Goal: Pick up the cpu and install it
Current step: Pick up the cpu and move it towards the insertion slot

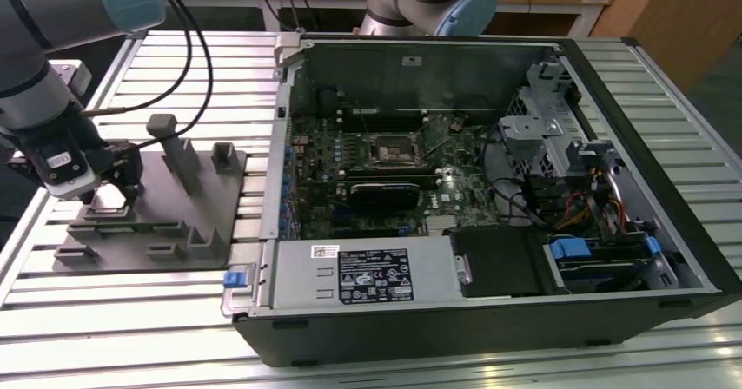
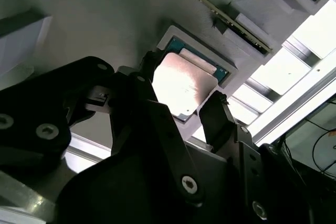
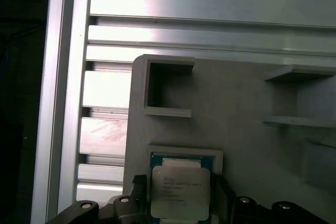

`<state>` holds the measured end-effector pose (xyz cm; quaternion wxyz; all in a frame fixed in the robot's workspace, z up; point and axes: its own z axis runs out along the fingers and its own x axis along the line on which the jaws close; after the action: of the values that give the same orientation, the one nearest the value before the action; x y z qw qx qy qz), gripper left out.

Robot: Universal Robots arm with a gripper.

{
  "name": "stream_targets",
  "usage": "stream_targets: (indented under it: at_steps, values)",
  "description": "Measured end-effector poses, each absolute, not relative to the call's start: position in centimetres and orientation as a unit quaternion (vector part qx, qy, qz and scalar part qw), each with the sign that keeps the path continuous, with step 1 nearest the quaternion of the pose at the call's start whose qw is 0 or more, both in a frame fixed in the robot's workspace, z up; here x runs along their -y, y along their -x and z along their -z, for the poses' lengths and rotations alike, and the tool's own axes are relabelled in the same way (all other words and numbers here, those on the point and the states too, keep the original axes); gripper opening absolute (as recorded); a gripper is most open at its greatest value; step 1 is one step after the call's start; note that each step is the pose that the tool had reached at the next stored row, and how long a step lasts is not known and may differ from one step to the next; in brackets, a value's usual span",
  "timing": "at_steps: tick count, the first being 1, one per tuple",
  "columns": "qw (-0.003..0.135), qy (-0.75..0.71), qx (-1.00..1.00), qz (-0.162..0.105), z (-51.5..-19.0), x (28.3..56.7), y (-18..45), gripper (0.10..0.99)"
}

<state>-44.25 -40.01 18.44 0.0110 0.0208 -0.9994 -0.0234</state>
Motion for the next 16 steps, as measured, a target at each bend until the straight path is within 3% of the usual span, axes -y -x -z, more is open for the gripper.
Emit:
stream_targets:
  at_steps: [16]
  values:
    - [0.005,-0.022,0.999,0.023,-18.47,39.95,44.44,0.620]
